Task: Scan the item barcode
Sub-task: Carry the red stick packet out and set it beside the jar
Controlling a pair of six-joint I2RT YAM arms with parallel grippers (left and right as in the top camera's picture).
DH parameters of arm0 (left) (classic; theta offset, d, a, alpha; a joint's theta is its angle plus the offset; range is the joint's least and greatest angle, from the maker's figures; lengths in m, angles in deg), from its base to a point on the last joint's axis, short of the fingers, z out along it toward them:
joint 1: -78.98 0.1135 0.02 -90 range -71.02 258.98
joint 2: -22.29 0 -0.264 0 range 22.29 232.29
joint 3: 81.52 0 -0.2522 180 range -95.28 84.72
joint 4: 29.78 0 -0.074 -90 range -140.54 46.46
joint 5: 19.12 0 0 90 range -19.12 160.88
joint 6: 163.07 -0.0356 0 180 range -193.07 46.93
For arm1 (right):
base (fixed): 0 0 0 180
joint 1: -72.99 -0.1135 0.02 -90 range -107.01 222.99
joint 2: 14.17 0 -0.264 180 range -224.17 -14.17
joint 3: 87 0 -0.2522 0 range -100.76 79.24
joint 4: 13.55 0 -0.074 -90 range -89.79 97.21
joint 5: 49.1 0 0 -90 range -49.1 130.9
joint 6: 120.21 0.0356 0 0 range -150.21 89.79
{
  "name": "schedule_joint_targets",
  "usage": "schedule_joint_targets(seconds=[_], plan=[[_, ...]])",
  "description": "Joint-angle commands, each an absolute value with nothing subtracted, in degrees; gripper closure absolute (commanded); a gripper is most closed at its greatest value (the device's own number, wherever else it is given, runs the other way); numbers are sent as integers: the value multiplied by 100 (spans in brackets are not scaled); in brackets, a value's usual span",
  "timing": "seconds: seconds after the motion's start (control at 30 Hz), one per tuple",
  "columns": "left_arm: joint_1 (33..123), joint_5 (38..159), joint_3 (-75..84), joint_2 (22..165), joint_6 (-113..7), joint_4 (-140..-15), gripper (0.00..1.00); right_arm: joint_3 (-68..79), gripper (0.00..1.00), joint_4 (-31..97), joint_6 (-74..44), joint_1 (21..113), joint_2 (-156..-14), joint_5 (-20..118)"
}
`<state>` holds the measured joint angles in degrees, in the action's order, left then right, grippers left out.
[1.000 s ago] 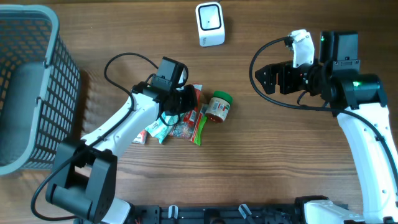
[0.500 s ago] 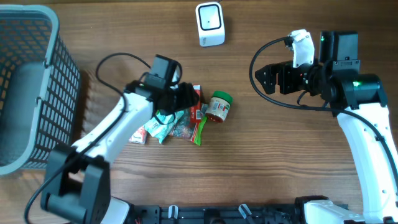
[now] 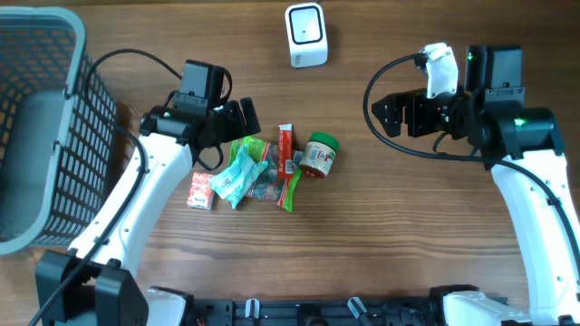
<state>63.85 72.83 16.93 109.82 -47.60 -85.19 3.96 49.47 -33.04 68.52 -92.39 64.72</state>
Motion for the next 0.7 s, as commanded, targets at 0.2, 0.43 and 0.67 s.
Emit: schedule_joint_targets(seconds=[0.2, 0.43, 0.67], plan=[[6400, 7141, 1623, 10962, -4867, -8987, 0, 291, 0, 4929, -3302, 6835, -9245, 6535], [6400, 7141, 1623, 10962, -4867, -8987, 0, 291, 0, 4929, -3302, 6835, -9245, 6535], [6400, 7141, 1623, 10962, -4867, -8987, 0, 291, 0, 4929, -3304, 6835, -9245, 6535]])
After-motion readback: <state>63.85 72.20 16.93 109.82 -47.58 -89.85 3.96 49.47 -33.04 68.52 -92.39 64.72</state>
